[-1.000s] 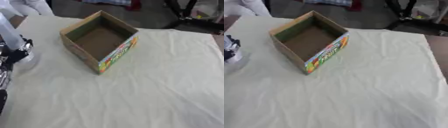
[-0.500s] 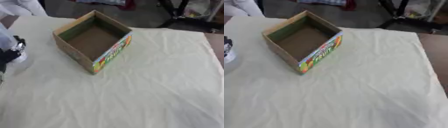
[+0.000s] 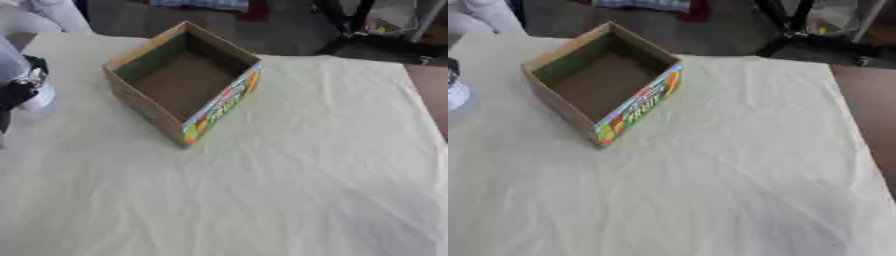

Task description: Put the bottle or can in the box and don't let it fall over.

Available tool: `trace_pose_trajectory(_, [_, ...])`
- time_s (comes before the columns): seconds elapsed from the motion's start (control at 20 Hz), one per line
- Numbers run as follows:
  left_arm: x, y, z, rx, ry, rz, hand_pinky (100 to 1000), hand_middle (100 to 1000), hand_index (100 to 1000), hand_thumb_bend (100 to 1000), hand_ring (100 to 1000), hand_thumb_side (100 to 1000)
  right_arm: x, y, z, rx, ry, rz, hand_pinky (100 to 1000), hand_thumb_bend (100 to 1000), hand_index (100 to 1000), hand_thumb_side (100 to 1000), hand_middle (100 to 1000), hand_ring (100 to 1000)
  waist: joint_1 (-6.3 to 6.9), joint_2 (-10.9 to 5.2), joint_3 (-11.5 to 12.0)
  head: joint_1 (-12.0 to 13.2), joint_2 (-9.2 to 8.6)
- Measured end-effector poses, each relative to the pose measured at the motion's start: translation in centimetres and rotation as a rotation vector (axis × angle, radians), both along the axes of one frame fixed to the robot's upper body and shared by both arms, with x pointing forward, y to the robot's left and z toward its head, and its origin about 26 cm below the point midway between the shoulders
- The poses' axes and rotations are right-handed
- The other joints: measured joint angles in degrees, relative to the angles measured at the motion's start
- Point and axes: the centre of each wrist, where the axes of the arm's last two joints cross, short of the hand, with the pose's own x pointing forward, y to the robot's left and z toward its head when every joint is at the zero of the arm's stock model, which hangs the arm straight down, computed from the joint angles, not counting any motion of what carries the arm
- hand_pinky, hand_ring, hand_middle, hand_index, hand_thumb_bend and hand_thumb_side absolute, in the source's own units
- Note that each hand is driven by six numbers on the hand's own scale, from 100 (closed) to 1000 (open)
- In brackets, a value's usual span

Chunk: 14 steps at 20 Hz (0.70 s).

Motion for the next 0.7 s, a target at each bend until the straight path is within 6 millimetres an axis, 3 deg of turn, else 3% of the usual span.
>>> trace_pose_trajectory(0.25, [0.2, -1.5, 2.2, 0.014, -0.034, -0.055, 1000, 632, 129, 100, 926, 100, -0.1, -0.2, -0.1, -0.003, 0.004, -0.001, 918, 100, 920, 470, 1000, 964, 0.00, -0.32, 0.0, -0.3, 0.16])
trace_pose_trajectory(0.7, [1.0, -6.1, 7.8, 0.048, -0.128, -0.207, 1000, 624, 130, 100, 905, 100, -0.1, -0.4, 0.0, -0.013, -0.002, 0.010, 919, 100, 920, 470, 1000, 964, 0.23, -0.69, -0.6, -1.9, 0.48])
